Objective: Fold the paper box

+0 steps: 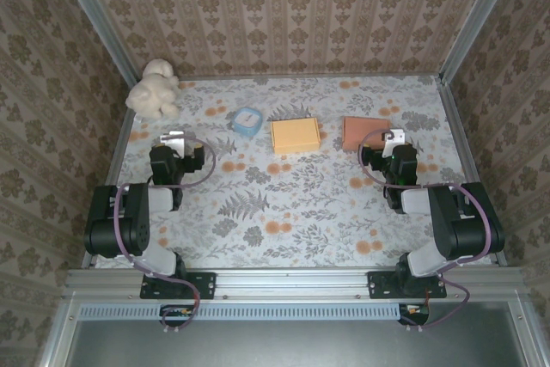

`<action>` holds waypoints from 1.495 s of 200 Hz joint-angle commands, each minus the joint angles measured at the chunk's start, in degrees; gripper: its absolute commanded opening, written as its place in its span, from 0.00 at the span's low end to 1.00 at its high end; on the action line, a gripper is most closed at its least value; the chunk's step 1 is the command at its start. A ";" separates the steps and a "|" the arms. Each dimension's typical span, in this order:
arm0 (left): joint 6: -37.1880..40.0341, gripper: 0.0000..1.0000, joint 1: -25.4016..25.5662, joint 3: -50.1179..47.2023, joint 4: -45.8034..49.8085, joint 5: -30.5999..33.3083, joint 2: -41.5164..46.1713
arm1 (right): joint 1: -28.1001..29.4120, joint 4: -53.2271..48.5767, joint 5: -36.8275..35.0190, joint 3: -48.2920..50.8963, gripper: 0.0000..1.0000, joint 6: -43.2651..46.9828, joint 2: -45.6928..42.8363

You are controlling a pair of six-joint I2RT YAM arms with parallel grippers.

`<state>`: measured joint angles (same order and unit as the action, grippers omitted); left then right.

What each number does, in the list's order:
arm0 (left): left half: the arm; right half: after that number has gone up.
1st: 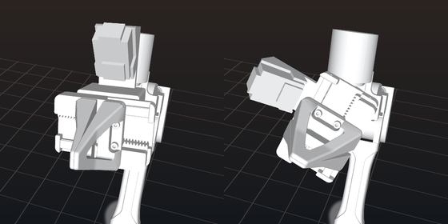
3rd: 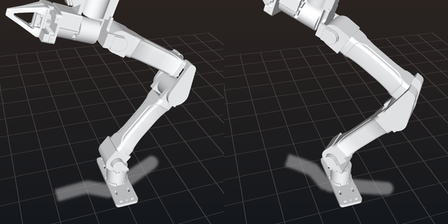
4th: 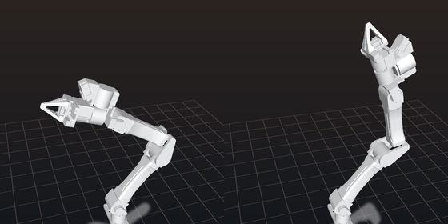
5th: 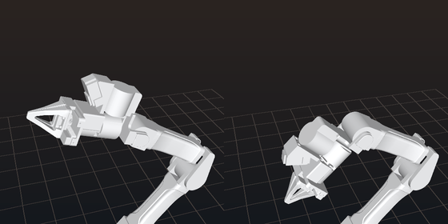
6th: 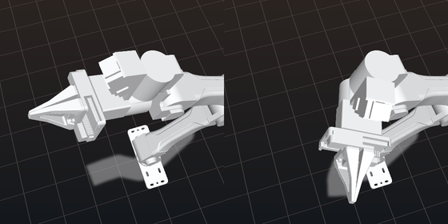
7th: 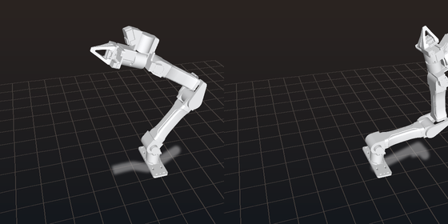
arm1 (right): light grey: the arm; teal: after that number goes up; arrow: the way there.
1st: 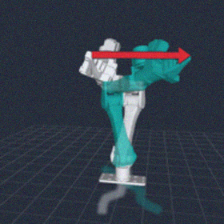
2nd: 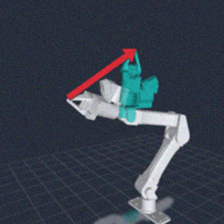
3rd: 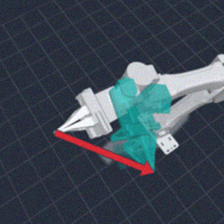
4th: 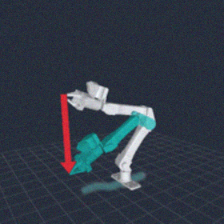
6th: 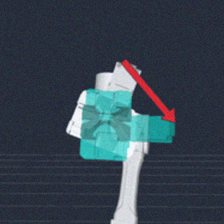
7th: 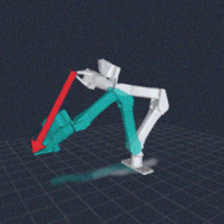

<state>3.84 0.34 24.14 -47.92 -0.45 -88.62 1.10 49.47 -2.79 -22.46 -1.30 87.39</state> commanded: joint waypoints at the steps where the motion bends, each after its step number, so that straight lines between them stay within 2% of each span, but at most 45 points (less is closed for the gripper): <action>1: -0.69 1.00 0.36 -0.41 -0.07 -0.17 0.73 | -0.16 -0.45 -0.90 -0.84 1.00 -0.50 0.23; 299: -0.61 1.00 0.44 -0.15 0.35 -0.19 0.47 | -0.18 -0.43 -0.90 -0.83 1.00 -0.57 0.23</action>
<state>3.81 0.34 24.14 -47.92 -0.45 -88.62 1.10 49.47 -2.79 -22.46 -1.30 87.39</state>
